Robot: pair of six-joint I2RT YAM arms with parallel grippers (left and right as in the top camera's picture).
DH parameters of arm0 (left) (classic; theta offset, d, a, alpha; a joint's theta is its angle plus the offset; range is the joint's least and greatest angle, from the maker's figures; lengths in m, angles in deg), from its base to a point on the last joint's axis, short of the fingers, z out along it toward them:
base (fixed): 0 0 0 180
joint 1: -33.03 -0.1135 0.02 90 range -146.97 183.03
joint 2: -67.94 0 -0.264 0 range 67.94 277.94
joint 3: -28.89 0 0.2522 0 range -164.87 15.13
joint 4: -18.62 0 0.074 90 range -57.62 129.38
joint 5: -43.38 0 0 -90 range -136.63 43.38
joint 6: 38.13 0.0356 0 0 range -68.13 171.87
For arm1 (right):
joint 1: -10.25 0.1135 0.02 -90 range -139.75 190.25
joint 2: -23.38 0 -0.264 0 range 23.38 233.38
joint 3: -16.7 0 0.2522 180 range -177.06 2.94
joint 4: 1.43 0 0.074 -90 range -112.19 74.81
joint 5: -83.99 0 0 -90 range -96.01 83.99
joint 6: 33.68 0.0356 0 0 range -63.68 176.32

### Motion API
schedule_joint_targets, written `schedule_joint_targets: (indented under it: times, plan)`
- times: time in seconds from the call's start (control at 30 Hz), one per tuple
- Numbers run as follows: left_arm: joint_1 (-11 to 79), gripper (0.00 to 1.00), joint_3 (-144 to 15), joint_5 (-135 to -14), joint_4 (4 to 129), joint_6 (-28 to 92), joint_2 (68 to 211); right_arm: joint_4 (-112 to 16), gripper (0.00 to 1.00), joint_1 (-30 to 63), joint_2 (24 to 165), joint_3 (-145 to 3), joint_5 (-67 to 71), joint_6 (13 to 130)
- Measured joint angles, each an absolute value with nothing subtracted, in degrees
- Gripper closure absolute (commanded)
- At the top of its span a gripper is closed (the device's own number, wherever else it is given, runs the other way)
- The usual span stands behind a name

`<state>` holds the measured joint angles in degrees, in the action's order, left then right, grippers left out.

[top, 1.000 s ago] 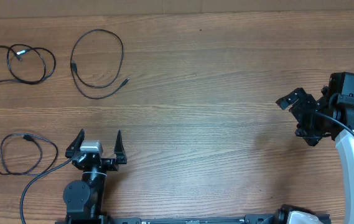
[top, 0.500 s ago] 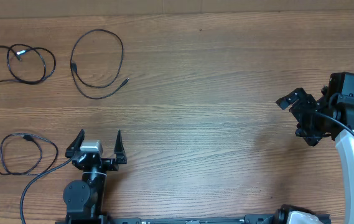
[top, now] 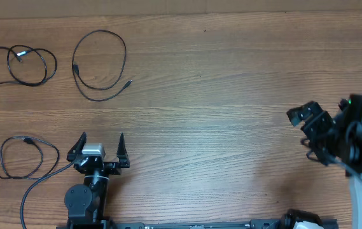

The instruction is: Untangle cables

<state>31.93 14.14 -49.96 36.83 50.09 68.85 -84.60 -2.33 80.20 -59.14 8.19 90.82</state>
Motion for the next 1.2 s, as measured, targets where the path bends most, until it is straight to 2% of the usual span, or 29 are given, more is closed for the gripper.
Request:
schedule_joint_targets:
  times: [0.33,0.5,0.97,1.2]
  plan:
    - [31.93,0.01,14.14,-49.96,36.85,50.09,68.85,-86.63,0.0,1.47,61.51,-58.14,7.77,90.82]
    - [31.93,0.0,14.16,-49.96,36.83,50.09,68.85,-84.4,0.0,4.1,54.23,-55.89,1.24,90.58]
    - [31.93,0.0,14.16,-49.96,36.83,50.09,68.85,-82.98,0.0,5.41,46.91,-54.77,-2.5,82.56]
    - [31.93,0.0,14.16,-49.96,36.83,50.09,68.82,-73.69,0.0,5.47,42.73,-50.18,-2.63,81.57]
